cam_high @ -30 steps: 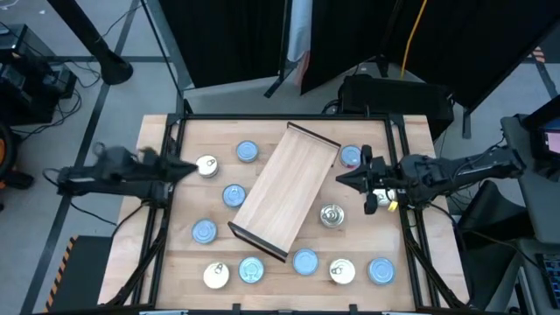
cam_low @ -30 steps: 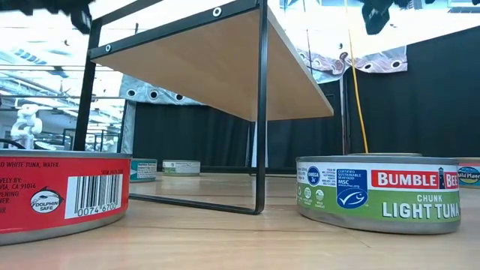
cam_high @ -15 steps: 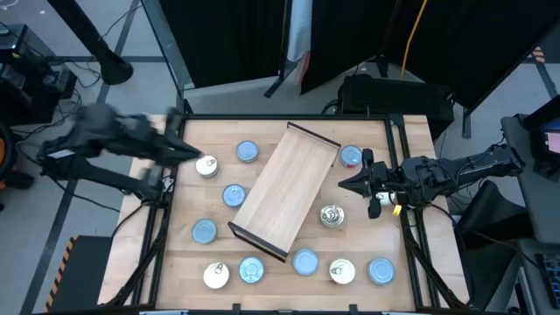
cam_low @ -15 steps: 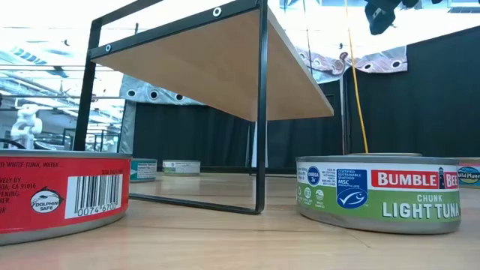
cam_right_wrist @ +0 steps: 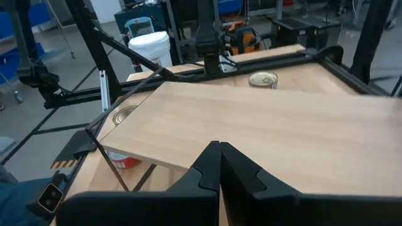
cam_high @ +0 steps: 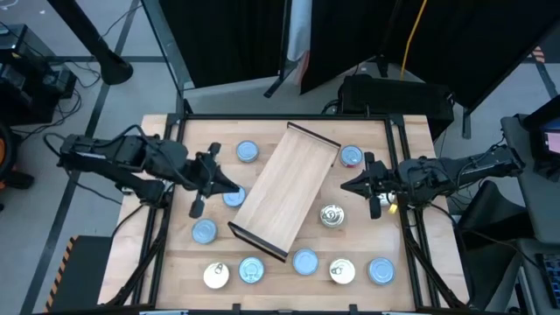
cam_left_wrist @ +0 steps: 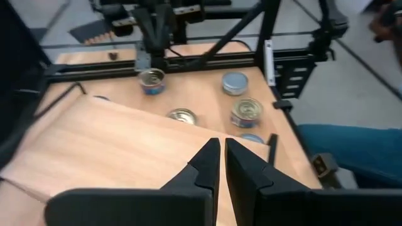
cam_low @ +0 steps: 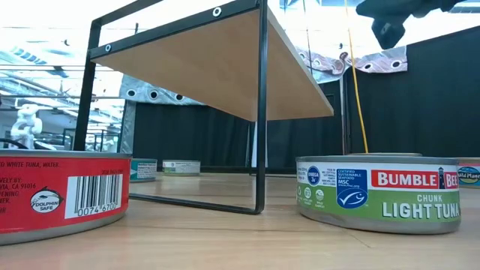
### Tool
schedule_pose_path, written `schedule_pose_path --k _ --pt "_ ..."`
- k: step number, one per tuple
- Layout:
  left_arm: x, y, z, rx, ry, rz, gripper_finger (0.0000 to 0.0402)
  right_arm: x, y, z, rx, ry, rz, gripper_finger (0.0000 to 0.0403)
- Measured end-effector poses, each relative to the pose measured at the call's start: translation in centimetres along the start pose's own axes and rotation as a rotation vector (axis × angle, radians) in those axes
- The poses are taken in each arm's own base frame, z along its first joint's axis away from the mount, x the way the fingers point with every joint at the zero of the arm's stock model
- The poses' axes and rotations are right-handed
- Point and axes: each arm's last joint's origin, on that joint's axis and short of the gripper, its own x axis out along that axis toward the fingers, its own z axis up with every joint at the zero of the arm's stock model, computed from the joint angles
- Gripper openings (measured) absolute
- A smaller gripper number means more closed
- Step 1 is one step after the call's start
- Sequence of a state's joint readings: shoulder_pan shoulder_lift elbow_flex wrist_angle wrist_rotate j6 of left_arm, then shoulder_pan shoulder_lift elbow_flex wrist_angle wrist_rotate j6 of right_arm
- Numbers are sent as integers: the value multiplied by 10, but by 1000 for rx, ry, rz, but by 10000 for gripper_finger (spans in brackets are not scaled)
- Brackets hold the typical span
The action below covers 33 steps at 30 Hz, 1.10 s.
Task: Stack canned seafood by type on shelf
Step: Put the blue tuna can on the shelf
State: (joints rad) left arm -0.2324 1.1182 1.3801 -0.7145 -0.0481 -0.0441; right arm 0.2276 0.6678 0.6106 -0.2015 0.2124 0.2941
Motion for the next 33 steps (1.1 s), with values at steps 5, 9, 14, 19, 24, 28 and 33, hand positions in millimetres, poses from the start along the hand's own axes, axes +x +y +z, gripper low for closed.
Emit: schedule_pose_path --k 5,9,14,19,24,28,33 --pt "15 -7 -17 31 14 35 28 0 0 1 136 -6 1 0" --pt "22 -7 -30 29 -18 49 28 -7 4 13 301 -13 68 0" --pt "23 -5 -38 10 -25 105 28 -31 6 40 412 129 -45 0" --pt "23 -1 -46 -49 37 212 28 -39 15 67 423 197 -200 0" --pt "24 1 -49 -24 50 286 28 -21 19 58 298 333 -427 0" --pt "29 4 -68 38 103 358 28 -7 15 35 295 559 -625 0" --pt "28 12 -84 67 142 399 28 9 19 15 484 783 -767 0"
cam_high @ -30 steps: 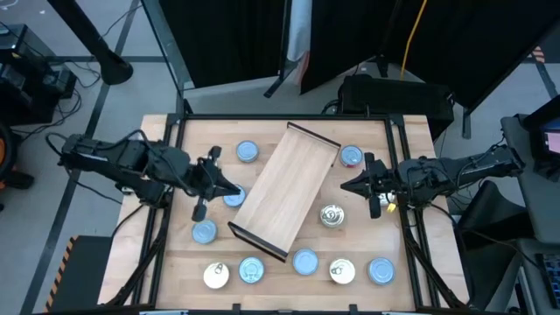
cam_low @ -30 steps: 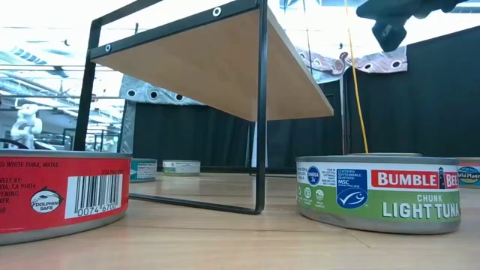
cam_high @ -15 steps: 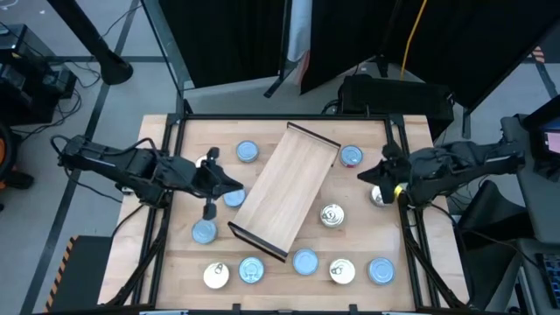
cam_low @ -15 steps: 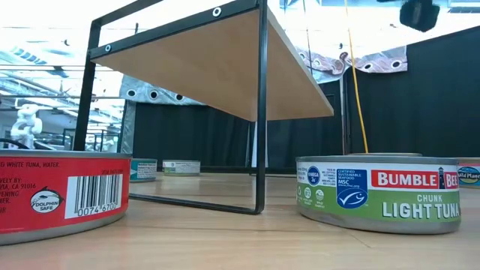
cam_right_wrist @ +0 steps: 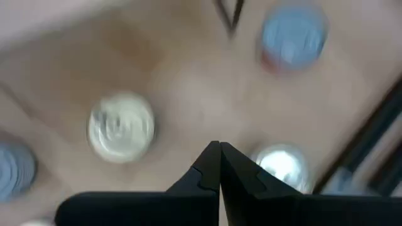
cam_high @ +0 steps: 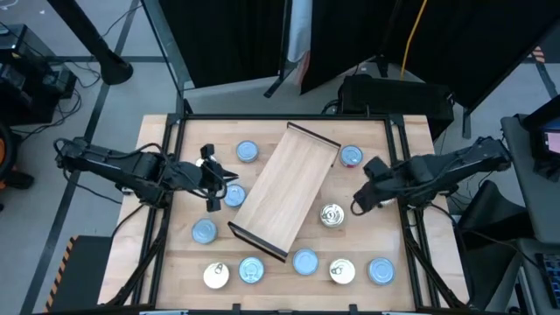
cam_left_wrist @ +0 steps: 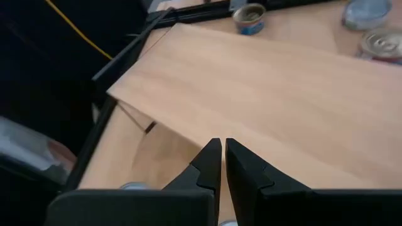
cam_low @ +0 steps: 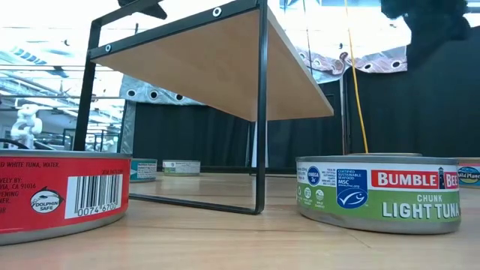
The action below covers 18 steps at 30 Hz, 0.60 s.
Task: Stack canned seafood by type on shelf
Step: Put the blue tuna can on the shelf
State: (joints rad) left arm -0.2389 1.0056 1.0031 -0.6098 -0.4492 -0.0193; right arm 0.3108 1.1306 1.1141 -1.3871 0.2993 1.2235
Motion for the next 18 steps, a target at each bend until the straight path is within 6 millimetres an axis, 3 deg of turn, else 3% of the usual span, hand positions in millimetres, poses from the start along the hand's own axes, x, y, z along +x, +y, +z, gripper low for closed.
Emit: schedule_pose_path --k 4,10,18 --pt "-11 9 1 -25 -42 -13 28 14 18 -9 65 153 -51 0" --pt "-28 15 -4 -37 -55 -76 28 34 33 -16 89 205 -219 0" --pt "-24 12 -14 -41 -2 -114 28 56 34 -25 143 295 -325 0"
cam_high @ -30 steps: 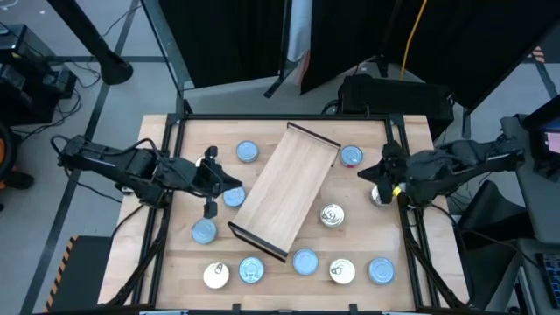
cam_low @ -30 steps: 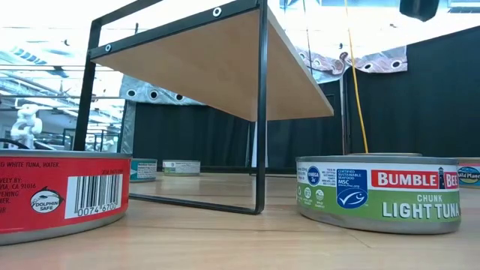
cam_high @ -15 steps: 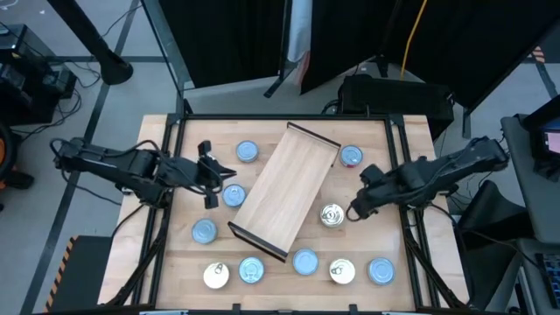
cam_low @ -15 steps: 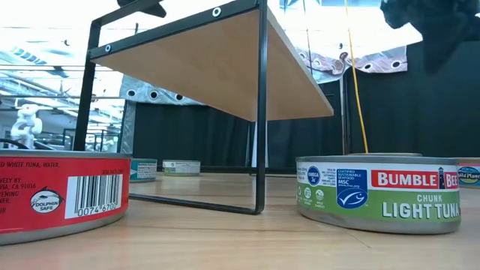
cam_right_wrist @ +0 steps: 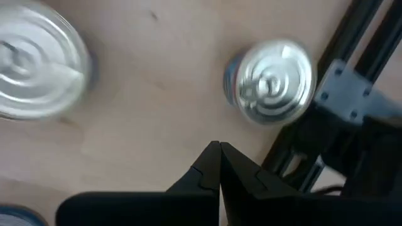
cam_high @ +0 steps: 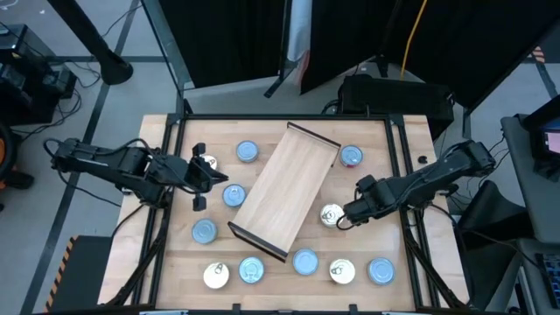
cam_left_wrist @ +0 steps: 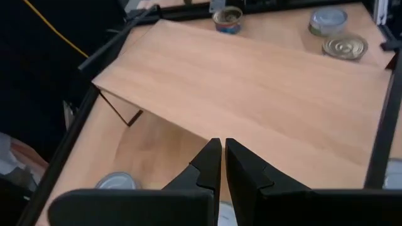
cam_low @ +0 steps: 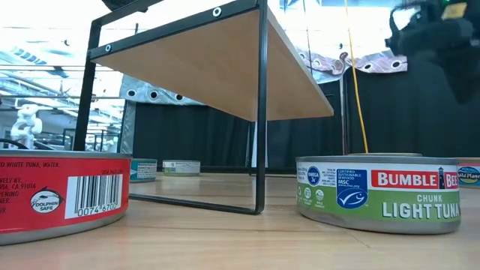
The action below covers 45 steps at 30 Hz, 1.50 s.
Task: Stack canned seafood by type on shelf
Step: Put the blue tuna can on the shelf
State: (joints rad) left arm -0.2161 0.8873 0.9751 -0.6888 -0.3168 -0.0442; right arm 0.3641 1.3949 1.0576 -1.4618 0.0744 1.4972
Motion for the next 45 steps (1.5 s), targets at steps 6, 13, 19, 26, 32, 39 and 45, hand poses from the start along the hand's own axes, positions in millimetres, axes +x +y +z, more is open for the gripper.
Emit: schedule_pose_path --k 6,13,19,26,32,39,45 --pt "5 -1 -3 -27 -8 -1 28 27 -5 -4 83 31 -79 0" --pt "4 -2 -1 -111 -31 -5 28 53 -15 -6 214 13 -173 0" --pt "4 -2 2 -123 -52 -7 28 66 -16 -7 266 -8 -165 0" --pt "4 -2 2 -121 -57 -8 28 70 -20 -4 323 -25 -198 0" --pt "4 -2 2 -94 -56 -6 28 78 -19 -4 366 -28 -181 0" --pt "4 -2 2 -87 -55 -6 28 78 -19 -4 397 -52 -181 0" --pt "4 -2 2 -71 -56 -5 28 80 -13 -3 373 -50 -178 0"
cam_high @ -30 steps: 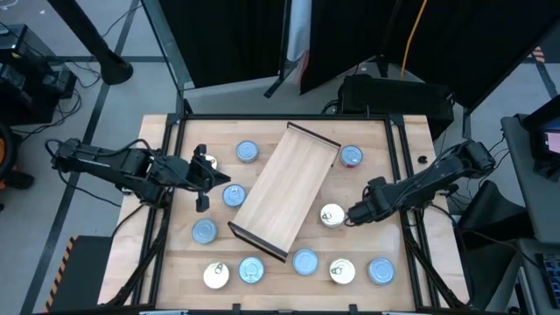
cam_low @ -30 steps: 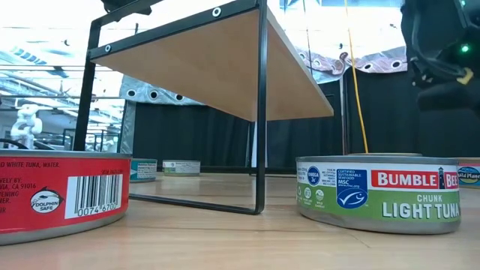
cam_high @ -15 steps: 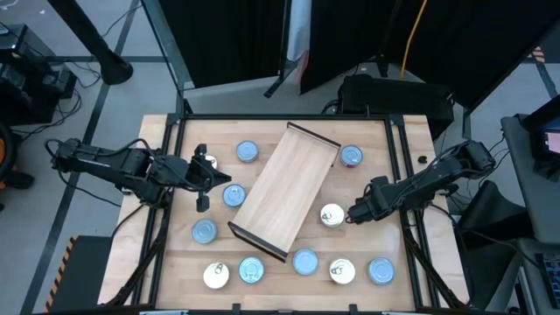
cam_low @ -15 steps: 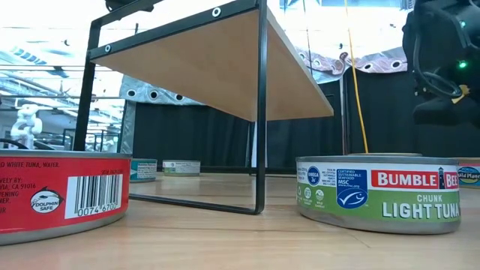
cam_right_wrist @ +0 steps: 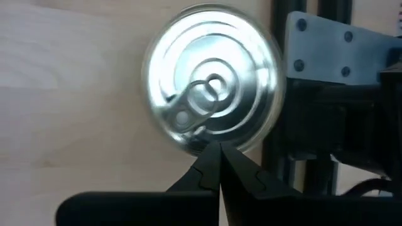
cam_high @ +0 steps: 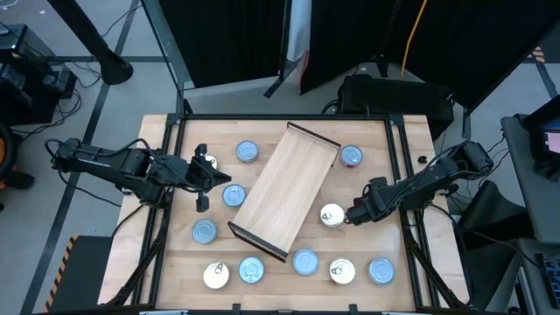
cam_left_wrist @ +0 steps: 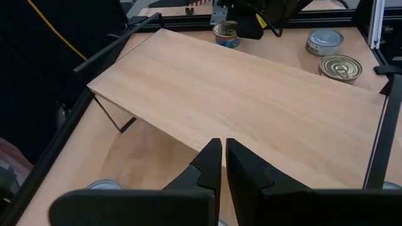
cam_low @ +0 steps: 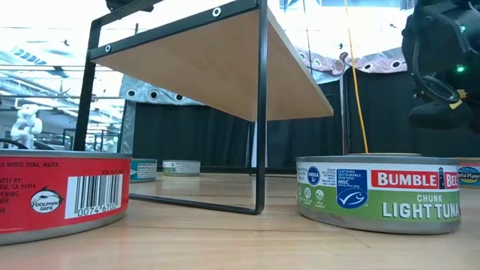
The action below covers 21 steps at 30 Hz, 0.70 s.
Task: Stack canned seafood by type on shelf
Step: Put the blue tuna can on the shelf
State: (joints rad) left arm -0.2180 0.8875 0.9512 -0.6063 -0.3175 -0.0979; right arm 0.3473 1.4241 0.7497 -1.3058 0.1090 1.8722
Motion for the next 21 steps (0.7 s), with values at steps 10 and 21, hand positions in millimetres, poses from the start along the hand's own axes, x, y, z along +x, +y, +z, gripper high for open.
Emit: schedule_pose_path --k 10,21 --pt "0 0 1 -3 -12 -1 28 -2 1 0 -17 3 8 0" --pt "0 0 2 -6 -22 -2 28 3 8 0 -19 2 -10 0"
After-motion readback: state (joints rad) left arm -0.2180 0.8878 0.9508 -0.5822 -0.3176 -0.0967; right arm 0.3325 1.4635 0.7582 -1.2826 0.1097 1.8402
